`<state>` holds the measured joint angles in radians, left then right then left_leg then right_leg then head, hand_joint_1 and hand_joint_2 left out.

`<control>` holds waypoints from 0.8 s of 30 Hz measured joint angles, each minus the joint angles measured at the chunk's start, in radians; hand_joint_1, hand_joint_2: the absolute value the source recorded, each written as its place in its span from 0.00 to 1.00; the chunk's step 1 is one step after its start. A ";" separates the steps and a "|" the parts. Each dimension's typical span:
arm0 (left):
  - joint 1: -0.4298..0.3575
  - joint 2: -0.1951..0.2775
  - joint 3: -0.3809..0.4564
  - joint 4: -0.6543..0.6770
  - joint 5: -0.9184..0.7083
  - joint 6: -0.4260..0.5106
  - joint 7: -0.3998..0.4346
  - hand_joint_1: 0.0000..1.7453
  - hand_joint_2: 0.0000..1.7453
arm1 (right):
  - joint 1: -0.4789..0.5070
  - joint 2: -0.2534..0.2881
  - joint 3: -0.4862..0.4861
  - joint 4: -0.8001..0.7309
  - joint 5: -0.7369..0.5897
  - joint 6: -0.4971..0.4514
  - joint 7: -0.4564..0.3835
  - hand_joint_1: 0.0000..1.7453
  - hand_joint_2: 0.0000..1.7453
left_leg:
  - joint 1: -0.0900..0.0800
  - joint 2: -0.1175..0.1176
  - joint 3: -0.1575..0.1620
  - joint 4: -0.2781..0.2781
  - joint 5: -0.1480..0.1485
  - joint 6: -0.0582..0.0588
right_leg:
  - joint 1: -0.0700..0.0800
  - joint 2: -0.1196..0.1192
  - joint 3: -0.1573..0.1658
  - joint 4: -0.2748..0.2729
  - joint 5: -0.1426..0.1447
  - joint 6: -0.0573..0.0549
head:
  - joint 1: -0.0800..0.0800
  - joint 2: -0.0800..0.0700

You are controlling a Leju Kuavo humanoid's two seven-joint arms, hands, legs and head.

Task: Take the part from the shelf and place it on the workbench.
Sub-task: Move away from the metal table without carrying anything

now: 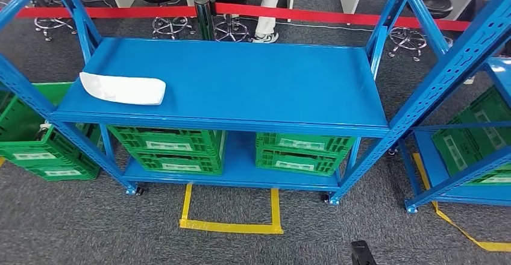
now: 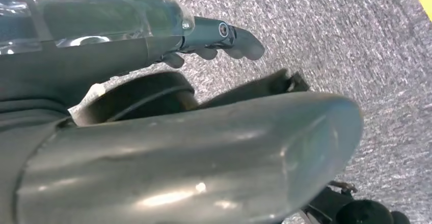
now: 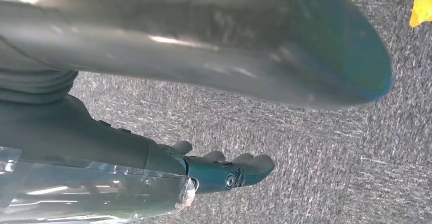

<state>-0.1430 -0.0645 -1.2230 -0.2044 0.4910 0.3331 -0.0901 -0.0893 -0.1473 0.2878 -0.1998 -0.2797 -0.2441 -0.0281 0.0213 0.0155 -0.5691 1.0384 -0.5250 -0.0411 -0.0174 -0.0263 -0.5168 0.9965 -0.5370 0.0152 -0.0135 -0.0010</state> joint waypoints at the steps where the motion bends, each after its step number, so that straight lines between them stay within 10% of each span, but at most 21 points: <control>1: 0.000 0.000 0.000 0.000 -0.002 0.000 0.008 0.00 0.00 | 0.000 0.000 0.002 0.000 0.004 -0.004 0.004 0.00 0.75 | -0.001 0.000 0.003 -0.007 -0.005 0.007 | 0.001 0.000 -0.001 0.003 -0.003 -0.003 | 0.000 0.000; 2: 0.002 0.000 0.000 0.000 -0.004 0.000 0.019 0.00 0.00 | 0.000 0.001 0.006 0.000 0.011 -0.006 0.008 0.00 1.00 | -0.001 0.000 0.004 -0.009 -0.005 0.013 | 0.001 0.001 -0.001 0.005 -0.004 -0.011 | 0.005 0.000; 6: 0.004 -0.001 0.000 0.000 -0.008 0.009 0.090 0.00 1.00 | 0.000 0.005 0.027 0.000 0.047 -0.014 0.033 0.00 1.00 | -0.005 -0.002 0.006 -0.009 -0.007 0.020 | 0.001 0.002 0.004 0.001 0.000 -0.042 | 0.021 0.000; 9: 0.005 0.000 0.000 0.000 -0.003 0.021 0.126 0.00 1.00 | 0.001 0.012 0.044 0.000 0.061 -0.020 0.044 0.00 1.00 | -0.008 -0.002 0.006 -0.009 -0.009 0.027 | 0.000 0.002 0.006 -0.006 0.004 -0.036 | 0.028 0.000; 14: 0.005 0.006 0.000 0.000 0.005 0.015 0.142 0.00 1.00 | 0.001 0.023 0.066 0.000 0.068 -0.021 0.058 0.00 1.00 | -0.011 -0.004 0.006 -0.008 -0.010 0.034 | -0.005 0.002 0.012 -0.017 0.005 0.013 | 0.037 0.000; 24: 0.005 0.011 -0.009 0.000 -0.037 0.010 0.133 0.00 1.00 | 0.001 0.036 0.086 0.000 0.062 -0.003 0.099 0.00 1.00 | -0.010 -0.005 0.008 -0.008 -0.010 0.034 | -0.004 0.001 0.012 -0.016 0.002 0.021 | 0.038 0.000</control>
<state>-0.1377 -0.0536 -1.2321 -0.2041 0.4542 0.3434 0.0427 -0.0882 -0.1118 0.3736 -0.1997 -0.2173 -0.2476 0.0708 0.0114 0.0103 -0.5610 1.0299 -0.5354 -0.0068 -0.0218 -0.0250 -0.5044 0.9802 -0.5347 0.0365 0.0245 -0.0010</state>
